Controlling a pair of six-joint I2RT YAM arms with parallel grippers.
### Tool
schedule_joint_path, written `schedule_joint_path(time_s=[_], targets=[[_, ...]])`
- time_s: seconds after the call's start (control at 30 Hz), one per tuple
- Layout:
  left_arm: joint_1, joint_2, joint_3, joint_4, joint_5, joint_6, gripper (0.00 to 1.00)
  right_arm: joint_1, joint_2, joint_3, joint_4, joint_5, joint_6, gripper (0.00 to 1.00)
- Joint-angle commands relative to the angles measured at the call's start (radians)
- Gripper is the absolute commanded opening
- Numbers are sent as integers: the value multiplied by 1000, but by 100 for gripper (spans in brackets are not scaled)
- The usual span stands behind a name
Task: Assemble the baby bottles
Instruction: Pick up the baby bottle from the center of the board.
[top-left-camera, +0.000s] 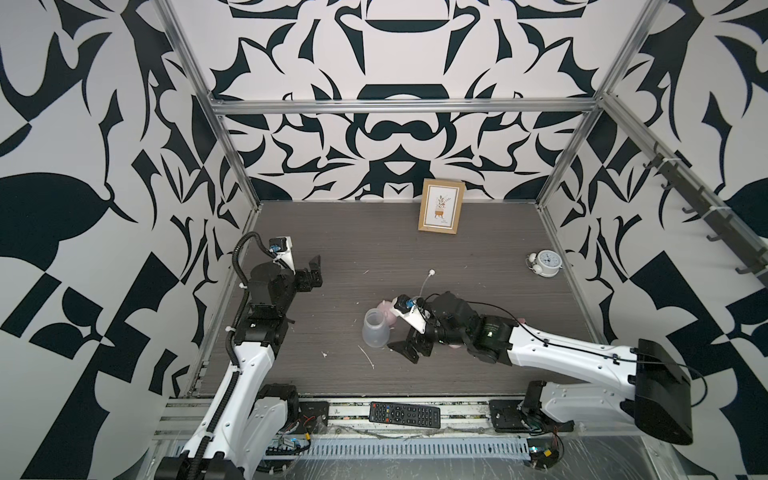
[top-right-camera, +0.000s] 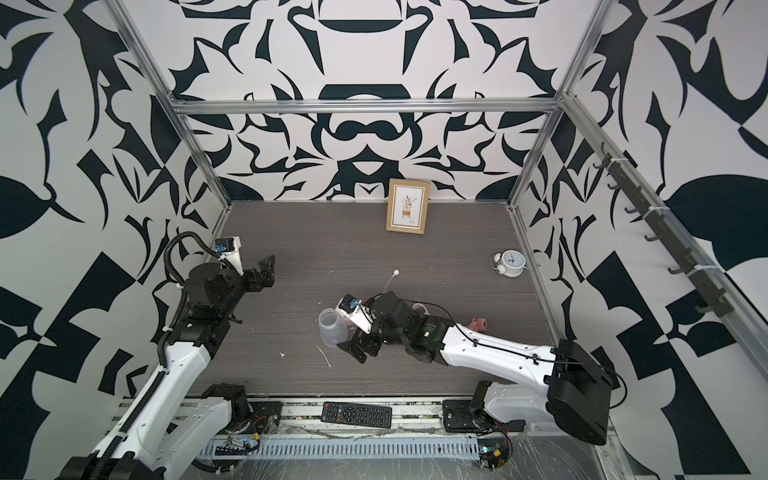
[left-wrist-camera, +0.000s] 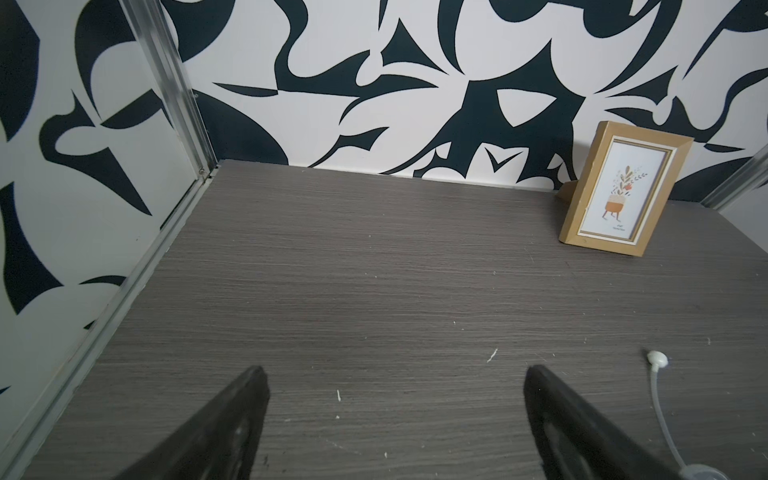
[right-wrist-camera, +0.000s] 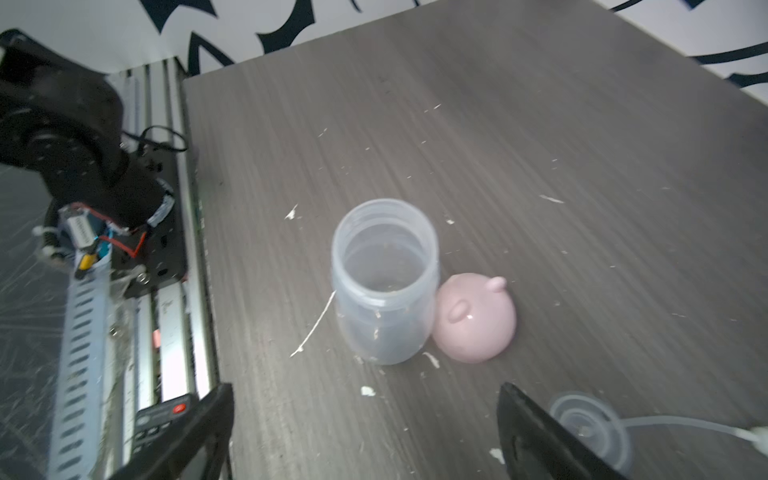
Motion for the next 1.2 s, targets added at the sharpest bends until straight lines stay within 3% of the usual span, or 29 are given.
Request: schedule_joint_path(time_s=[0.0,0.27,0.77,1.0,1.17], targets=[[-3,-29,45,-126,18,-33,99,4,0,14,47,-36,36,99],[-2,-89,54,-197,27,-58,99,7,183,-10,321,-36,64,99],[-2,-143,67,-255,21,-64,99,7,383,-11,578,18,66,99],[-3,-148,64,-258,30,-65,99,7,424,-20,629,14,87,90],[-2,-150,63,-258,38,-70,100,6,427,-19,631,22,87,75]])
